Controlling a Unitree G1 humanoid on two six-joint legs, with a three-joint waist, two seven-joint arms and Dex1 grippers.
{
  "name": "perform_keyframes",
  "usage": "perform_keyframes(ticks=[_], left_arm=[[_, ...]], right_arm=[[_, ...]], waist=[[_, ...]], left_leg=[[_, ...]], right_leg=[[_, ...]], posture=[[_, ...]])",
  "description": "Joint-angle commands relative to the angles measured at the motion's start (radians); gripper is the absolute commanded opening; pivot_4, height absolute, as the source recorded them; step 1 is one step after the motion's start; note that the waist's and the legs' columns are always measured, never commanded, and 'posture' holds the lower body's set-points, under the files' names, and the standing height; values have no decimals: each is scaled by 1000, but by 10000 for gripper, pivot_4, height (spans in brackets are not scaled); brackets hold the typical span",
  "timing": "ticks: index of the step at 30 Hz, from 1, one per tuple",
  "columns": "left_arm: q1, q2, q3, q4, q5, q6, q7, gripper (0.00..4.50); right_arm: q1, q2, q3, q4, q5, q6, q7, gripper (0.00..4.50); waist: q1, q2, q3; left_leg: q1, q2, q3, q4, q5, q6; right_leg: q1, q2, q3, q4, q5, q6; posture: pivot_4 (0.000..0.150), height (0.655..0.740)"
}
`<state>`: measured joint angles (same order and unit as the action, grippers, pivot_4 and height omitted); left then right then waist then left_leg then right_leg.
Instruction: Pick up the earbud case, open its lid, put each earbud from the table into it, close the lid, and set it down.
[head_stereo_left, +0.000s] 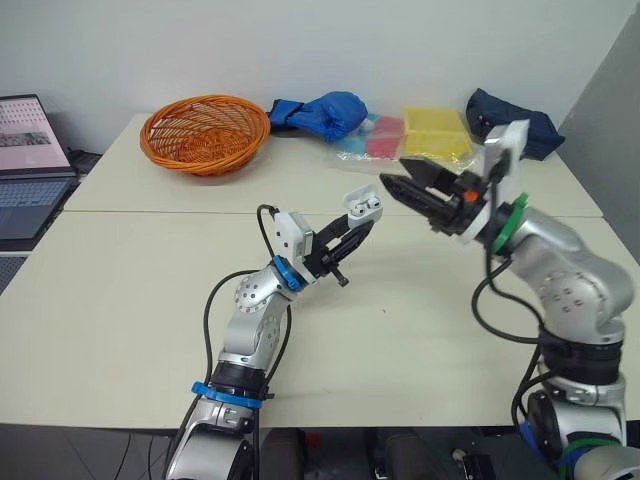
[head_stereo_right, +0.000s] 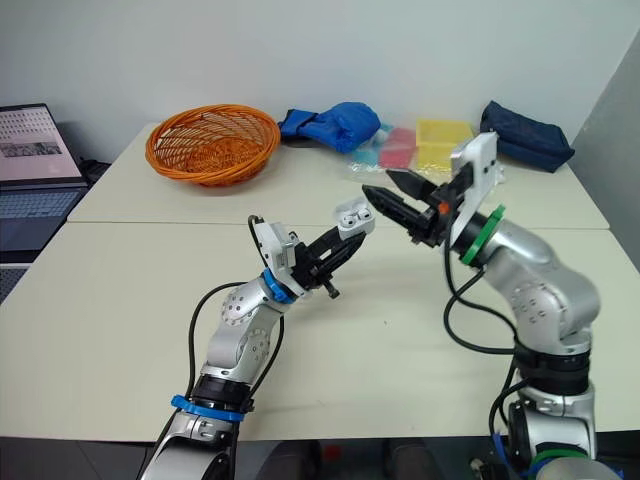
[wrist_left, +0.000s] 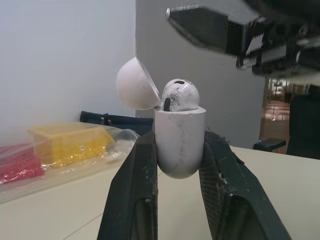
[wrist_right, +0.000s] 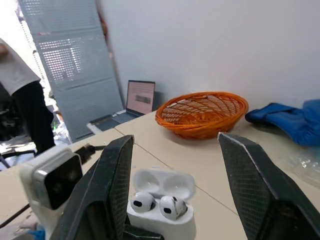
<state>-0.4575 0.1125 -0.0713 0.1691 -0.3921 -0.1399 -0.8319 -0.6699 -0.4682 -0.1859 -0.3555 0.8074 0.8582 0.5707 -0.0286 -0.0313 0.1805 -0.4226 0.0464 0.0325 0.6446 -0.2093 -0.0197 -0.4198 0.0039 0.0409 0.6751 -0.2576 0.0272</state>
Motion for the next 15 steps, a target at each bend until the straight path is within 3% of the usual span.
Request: perform_keyframes(ticks=[1,3,9,15], left_arm=[[-22,3,-4,-13,-13,-10,-39,7483],[-28,2,-5,-7,-15,-7,-51,7483],[-33,1,-14,3,-7,-1,-79,7483],[-15,10,-37,-13,3,5,-103,7483]], right_arm=[[-122,-118,62,129,-111,-38,68,26210],[-179,-151,121,234,-185,-65,88,22060],[-266,-112,218,413,-281,-92,134,366],[-323,-77,324,477,-352,-111,247,366]], waist=[[0,0,0],[-2,0,0],[-3,0,0],[-2,0,0]], left_leg=[[0,0,0,0,0,0],[0,0,1,0,0,0],[0,1,2,-1,0,0],[-3,1,1,-1,0,0]], right_leg=[[-1,0,1,0,0,0],[-1,0,1,0,0,-1],[-1,2,1,0,0,-2],[-3,2,0,-1,0,-2]], posture=[[1500,7400],[1500,7400],[1500,7400],[1500,7400]])
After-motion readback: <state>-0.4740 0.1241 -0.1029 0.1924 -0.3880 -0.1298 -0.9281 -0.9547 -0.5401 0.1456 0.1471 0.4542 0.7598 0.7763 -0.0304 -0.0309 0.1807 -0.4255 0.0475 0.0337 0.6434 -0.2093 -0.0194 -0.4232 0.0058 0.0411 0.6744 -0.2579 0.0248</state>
